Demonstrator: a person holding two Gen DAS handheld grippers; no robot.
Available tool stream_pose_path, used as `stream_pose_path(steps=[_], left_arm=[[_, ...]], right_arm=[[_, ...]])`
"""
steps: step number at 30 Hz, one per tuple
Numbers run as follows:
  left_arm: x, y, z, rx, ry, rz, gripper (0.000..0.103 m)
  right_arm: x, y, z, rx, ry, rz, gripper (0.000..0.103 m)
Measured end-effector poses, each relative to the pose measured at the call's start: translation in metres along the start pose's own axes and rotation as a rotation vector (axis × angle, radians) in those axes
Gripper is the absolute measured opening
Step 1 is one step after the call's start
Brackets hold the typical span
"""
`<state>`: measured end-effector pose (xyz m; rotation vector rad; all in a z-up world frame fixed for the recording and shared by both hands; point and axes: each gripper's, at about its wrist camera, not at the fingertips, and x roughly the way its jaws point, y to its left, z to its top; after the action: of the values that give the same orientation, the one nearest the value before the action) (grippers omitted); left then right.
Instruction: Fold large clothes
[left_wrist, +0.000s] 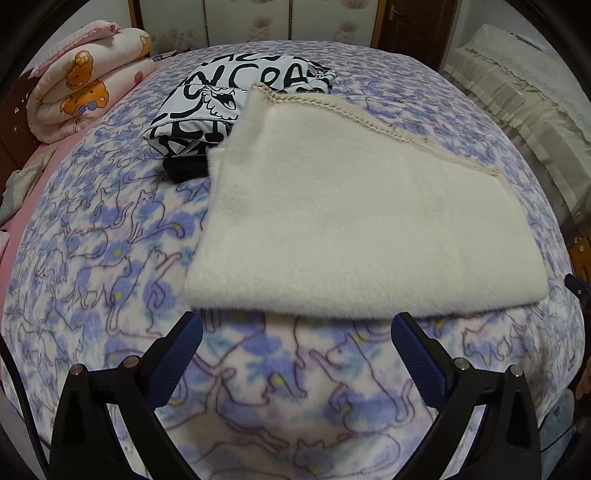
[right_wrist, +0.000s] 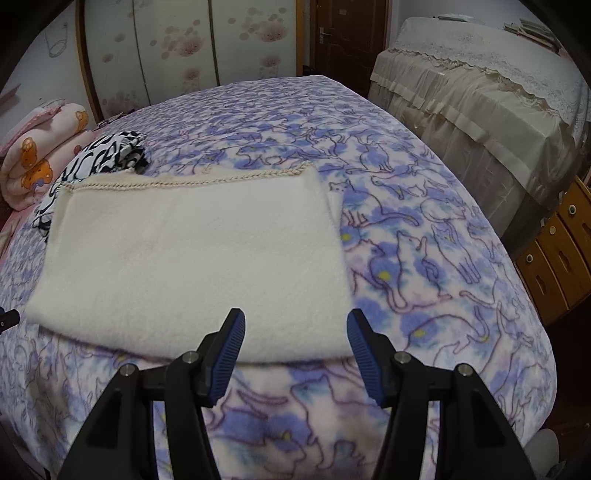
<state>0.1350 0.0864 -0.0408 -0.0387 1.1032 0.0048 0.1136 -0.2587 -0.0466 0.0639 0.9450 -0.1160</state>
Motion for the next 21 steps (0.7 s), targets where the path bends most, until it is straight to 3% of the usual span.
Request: stream_pose_path(steps=[12,21], left_arm=[[-0.014,-0.007,-0.036,-0.051,-0.004,-0.097,0.101],[0.037,0.018,-0.055,-0.238,0.034,-0.261,0.101]], right_arm=[[-0.022,0.048,-0.028,-0.127,-0.032,0.066,0.057],[0.002,0.086,-0.037,-0.189,0.002,0.108,0.057]])
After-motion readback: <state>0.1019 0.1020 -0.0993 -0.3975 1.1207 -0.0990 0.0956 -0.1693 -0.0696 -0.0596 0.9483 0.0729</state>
